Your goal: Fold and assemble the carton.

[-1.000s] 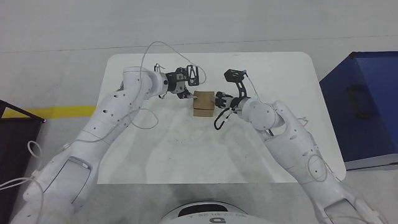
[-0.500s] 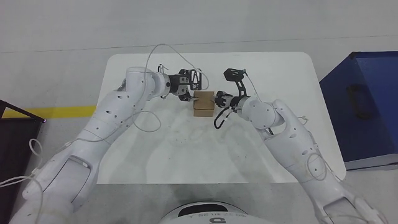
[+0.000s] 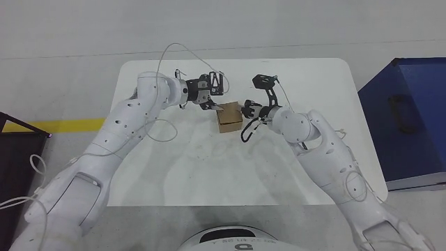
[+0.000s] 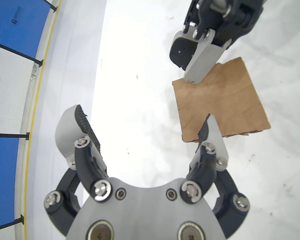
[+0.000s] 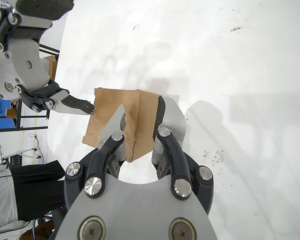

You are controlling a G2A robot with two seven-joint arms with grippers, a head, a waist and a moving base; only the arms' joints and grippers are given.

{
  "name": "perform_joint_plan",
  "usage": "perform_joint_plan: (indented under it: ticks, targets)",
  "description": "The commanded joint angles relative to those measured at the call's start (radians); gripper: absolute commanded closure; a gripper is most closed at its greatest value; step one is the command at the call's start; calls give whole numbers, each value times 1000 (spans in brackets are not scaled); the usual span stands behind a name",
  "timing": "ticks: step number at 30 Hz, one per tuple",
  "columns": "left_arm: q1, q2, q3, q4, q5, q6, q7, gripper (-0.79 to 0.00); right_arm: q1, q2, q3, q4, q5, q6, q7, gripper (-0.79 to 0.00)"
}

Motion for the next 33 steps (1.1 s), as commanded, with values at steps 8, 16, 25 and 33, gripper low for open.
perform_joint_plan:
  ticks: [8,16,25,33]
  targets:
    - [-3,-4,17,12,14,0,-5,-785,3,-1,-16,-1,-24,11,24,-631]
    - [6,-2,23,-2,24,2,1,-785,10,-5,-29,3,-37,22,30,-548]
    - [24,2,25,-28,40,9,-15,-785,-1,-3,-31,-13,-68,37,43,-545]
    - [48,13,-9,-49,-4,1,-6,-785,-36,4,-6,-57,-75,33,40,-631]
